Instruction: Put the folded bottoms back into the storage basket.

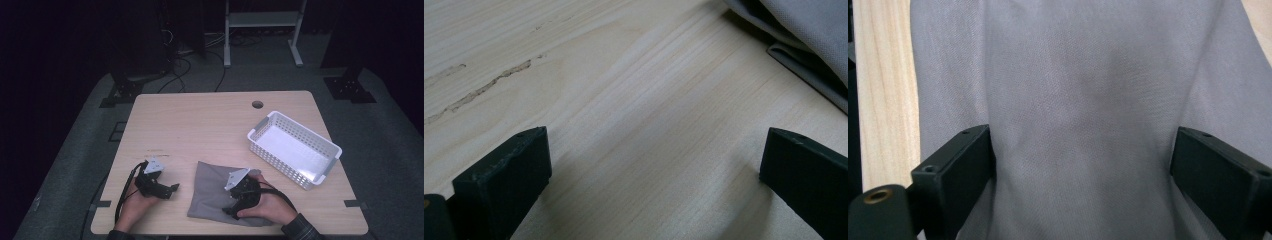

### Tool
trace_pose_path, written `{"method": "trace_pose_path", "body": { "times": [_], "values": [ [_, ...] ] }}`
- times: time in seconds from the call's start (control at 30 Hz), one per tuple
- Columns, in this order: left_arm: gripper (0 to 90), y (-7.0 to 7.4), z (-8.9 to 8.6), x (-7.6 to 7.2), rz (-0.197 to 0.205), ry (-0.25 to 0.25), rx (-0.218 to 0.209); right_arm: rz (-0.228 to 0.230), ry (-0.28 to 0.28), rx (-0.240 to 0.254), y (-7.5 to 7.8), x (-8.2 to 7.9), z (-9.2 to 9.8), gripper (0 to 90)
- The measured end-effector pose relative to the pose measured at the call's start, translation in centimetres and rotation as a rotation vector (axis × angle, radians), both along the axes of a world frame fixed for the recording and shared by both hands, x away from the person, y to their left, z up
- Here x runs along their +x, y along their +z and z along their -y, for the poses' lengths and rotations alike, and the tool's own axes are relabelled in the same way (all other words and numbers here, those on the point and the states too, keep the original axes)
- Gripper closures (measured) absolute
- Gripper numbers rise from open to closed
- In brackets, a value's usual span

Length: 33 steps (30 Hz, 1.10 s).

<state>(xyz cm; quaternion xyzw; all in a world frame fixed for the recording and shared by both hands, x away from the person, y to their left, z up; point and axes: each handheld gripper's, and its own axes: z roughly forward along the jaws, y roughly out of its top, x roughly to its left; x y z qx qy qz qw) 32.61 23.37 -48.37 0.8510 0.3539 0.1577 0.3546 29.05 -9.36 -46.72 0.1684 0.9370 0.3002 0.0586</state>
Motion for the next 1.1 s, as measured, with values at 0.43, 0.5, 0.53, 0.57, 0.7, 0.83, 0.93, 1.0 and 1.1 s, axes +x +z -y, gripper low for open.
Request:
{"method": "trace_pose_path", "body": {
  "times": [0.43, 0.5, 0.53, 0.57, 0.7, 0.83, 0.93, 1.0, 1.1],
  "values": [
    [0.0, 0.0, 0.0, 0.0, -0.001, 0.000, 0.001, 0.000, -0.043, 0.052, 0.5, -0.1, 0.5, 56.0],
    [0.0, 0.0, 0.0, 0.0, 0.000, 0.000, 0.001, -0.020, -0.067, 0.074, 0.5, 0.0, 0.6, 61.3],
    [0.0, 0.0, 0.0, 0.0, 0.000, 0.000, 0.001, -0.020, -0.067, 0.074, 0.5, 0.0, 0.6, 61.3],
    [0.0, 0.0, 0.0, 0.0, -0.001, 0.000, 0.001, -0.053, -0.080, 0.114, 0.4, 0.4, 0.9, 64.5],
    [0.0, 0.0, 0.0, 0.0, -0.001, -0.001, 0.001, -0.076, -0.089, 0.136, 0.5, 0.6, 1.2, 67.5],
    [0.0, 0.0, 0.0, 0.0, -0.001, -0.001, 0.001, -0.078, -0.089, 0.171, 1.3, 0.8, 1.7, 71.9],
    [0.0, 0.0, 0.0, 0.0, -0.001, -0.001, 0.000, -0.082, -0.088, 0.178, 1.6, 0.9, 1.9, 72.2],
    [0.0, 0.0, 0.0, 0.0, -0.001, -0.001, 0.000, -0.080, -0.091, 0.185, 2.0, 0.9, 2.1, 72.2],
    [0.0, 0.0, 0.0, 0.0, -0.001, -0.001, 0.001, -0.074, -0.090, 0.199, 2.5, 0.9, 2.3, 72.2]
  ]
}}
